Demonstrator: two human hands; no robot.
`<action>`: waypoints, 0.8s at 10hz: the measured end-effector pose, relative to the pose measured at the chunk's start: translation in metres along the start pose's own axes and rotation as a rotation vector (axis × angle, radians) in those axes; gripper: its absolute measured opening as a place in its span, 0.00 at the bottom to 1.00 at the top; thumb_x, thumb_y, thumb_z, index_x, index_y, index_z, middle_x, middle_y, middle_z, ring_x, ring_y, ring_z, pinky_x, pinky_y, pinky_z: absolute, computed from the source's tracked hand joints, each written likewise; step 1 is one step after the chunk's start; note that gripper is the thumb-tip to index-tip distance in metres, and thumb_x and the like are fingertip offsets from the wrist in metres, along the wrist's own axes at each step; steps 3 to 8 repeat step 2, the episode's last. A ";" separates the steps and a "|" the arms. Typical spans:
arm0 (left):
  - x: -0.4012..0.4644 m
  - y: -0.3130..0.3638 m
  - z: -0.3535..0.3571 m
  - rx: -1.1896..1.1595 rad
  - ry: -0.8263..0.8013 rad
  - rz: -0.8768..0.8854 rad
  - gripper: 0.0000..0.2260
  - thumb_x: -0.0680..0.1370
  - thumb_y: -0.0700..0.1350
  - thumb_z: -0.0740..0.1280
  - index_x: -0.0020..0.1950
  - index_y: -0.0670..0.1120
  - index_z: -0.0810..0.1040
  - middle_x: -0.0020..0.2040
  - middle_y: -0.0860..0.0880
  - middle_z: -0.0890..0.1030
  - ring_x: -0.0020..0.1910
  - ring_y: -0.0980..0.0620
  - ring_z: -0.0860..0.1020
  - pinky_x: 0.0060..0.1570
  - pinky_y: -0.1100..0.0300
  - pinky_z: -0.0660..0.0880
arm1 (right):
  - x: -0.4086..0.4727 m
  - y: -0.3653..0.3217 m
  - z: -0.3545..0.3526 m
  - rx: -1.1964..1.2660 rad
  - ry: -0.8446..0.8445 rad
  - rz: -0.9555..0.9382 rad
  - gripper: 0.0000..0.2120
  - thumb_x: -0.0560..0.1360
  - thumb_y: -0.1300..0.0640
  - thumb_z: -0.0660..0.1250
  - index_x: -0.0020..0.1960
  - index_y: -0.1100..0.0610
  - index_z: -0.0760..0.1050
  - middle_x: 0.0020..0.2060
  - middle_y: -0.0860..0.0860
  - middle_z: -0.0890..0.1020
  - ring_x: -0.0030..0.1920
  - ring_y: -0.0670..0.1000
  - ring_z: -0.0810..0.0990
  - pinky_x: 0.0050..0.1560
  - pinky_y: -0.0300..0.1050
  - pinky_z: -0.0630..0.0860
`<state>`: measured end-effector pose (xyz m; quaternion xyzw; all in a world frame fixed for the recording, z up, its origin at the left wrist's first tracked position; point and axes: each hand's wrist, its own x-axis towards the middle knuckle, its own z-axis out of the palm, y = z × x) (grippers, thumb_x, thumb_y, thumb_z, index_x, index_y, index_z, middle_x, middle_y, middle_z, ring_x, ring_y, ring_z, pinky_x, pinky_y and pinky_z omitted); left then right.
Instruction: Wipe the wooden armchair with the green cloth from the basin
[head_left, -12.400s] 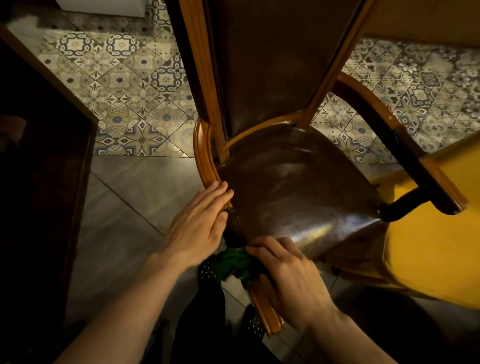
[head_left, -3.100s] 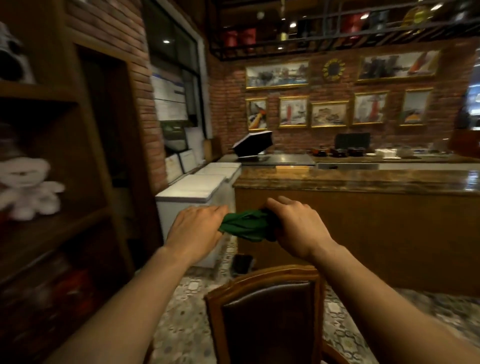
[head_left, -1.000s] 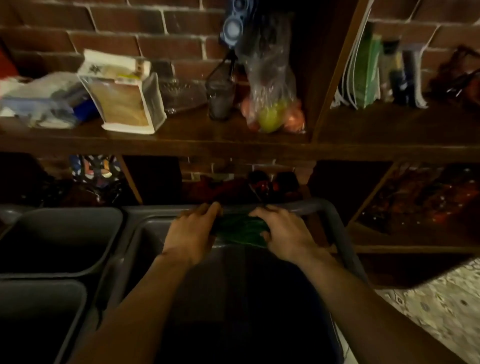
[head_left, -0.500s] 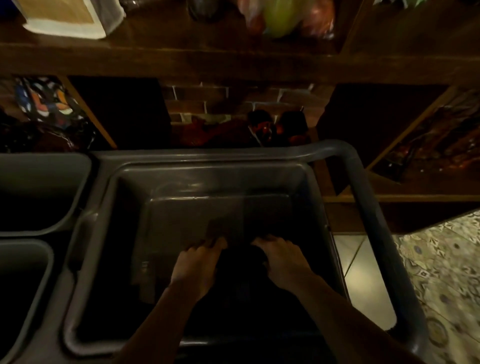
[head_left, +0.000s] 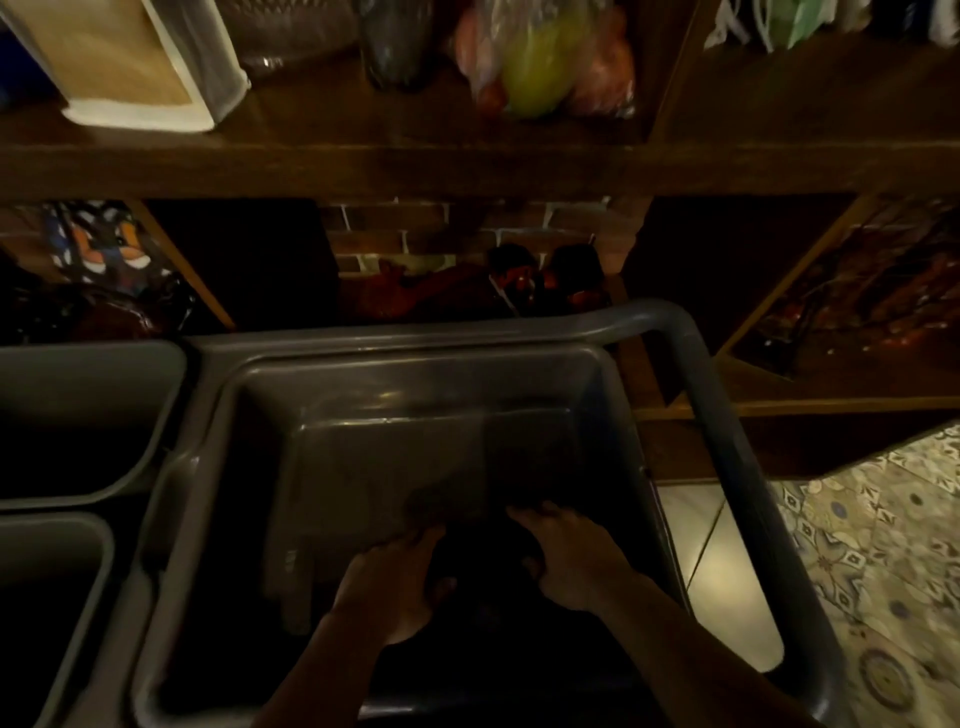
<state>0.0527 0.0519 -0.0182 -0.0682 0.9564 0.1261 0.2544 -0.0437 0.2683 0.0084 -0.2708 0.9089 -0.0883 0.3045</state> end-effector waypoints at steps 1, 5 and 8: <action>-0.002 0.000 -0.020 -0.009 0.043 -0.028 0.31 0.75 0.69 0.55 0.76 0.59 0.60 0.73 0.53 0.71 0.68 0.46 0.73 0.60 0.51 0.72 | -0.004 0.002 -0.023 0.028 0.052 0.013 0.30 0.77 0.49 0.67 0.77 0.45 0.62 0.72 0.51 0.69 0.70 0.58 0.70 0.65 0.53 0.72; -0.010 0.006 -0.039 0.016 0.071 -0.040 0.31 0.76 0.69 0.54 0.76 0.57 0.62 0.73 0.52 0.72 0.69 0.47 0.72 0.63 0.52 0.70 | -0.013 -0.001 -0.046 0.086 0.075 0.054 0.27 0.77 0.47 0.67 0.75 0.45 0.65 0.72 0.51 0.70 0.69 0.57 0.71 0.65 0.51 0.72; -0.010 0.006 -0.039 0.016 0.071 -0.040 0.31 0.76 0.69 0.54 0.76 0.57 0.62 0.73 0.52 0.72 0.69 0.47 0.72 0.63 0.52 0.70 | -0.013 -0.001 -0.046 0.086 0.075 0.054 0.27 0.77 0.47 0.67 0.75 0.45 0.65 0.72 0.51 0.70 0.69 0.57 0.71 0.65 0.51 0.72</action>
